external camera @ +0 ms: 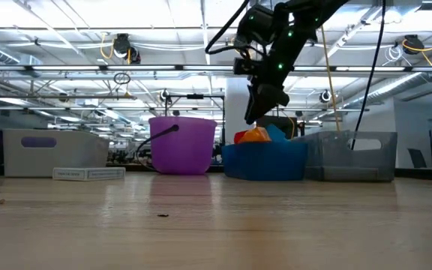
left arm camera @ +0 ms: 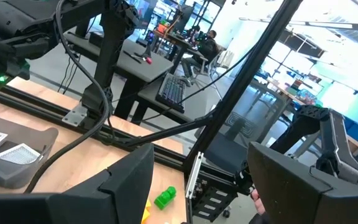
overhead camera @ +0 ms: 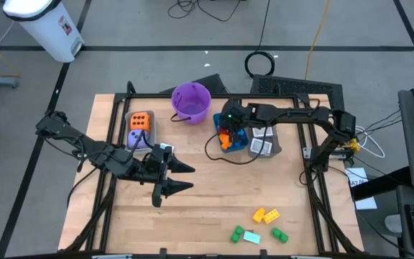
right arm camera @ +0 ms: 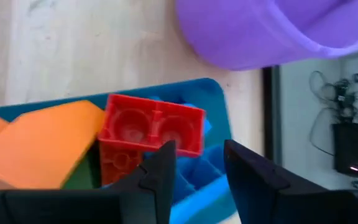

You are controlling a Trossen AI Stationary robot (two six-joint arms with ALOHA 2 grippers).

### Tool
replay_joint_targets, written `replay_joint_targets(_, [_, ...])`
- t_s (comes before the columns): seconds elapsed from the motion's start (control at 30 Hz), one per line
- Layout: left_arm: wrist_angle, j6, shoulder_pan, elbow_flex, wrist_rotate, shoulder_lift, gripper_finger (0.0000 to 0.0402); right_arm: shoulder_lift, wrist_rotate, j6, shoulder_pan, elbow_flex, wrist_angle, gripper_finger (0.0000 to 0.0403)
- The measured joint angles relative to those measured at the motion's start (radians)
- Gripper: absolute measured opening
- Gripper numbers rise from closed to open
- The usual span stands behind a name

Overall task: Pick & Place Toys
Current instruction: Put the yellow game piece into the blue bin

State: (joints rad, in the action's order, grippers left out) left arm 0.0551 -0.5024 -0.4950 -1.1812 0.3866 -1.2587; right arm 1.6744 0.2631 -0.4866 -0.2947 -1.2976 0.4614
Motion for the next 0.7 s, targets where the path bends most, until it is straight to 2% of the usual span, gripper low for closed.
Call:
replay_joint_targets(0.2, [0.0,0.0,0.0,0.0,0.0,0.0,0.0266,-0.081,0.024,0.024,0.017,0.0,0.0,0.0143])
replay_joint_targets(0.37, [0.0,0.0,0.0,0.0,0.0,0.0,0.0266,-0.193,0.021,0.226,0.069,-0.001,-0.007,0.0144])
replay_joint_targets(0.47, [0.0,0.0,0.0,0.0,0.0,0.0,0.0266,-0.249,-0.009,0.305,0.12,-0.001,-0.007,0.0144])
replay_joint_targets(0.6, [0.0,0.0,0.0,0.0,0.0,0.0,0.0266,-0.28,-0.078,0.295,0.213,-0.001,0.001,0.0144])
replay_joint_targets(0.7, [0.0,0.0,0.0,0.0,0.001,0.0,0.0266,-0.283,-0.044,0.289,0.297,-0.001,0.006,0.0144])
